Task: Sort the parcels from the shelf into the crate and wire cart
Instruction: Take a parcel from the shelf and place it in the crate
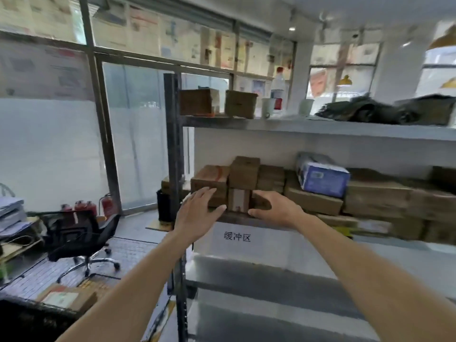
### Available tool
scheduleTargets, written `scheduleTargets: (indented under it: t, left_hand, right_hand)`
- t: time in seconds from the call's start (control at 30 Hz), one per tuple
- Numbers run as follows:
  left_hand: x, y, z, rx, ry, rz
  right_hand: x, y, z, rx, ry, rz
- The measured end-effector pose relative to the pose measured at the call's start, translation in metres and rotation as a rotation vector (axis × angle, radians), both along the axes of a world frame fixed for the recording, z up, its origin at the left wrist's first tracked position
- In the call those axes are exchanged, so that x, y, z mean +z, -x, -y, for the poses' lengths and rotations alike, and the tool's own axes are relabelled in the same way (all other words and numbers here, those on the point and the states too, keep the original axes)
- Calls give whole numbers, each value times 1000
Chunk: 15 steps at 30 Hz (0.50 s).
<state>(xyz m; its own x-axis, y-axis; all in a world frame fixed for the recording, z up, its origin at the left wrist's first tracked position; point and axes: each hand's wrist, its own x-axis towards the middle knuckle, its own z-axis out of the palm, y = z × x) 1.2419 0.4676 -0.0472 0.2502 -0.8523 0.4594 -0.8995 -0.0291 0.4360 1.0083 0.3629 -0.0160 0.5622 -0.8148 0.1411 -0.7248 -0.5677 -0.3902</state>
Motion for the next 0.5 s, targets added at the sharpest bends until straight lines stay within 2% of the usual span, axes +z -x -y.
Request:
scheduleTargets:
  t: [0.17,0.33,0.5]
  left_hand:
    - [19,190,28,-229,33,-6]
    - [34,394,29,-508,58,-52]
    - [40,551,16,-656,57,-94]
  right_hand:
    - [8,202,-34,-256,-10,71]
    - [27,415,-89,-526,43,-24]
    - [36,570,-141,-688,46,44]
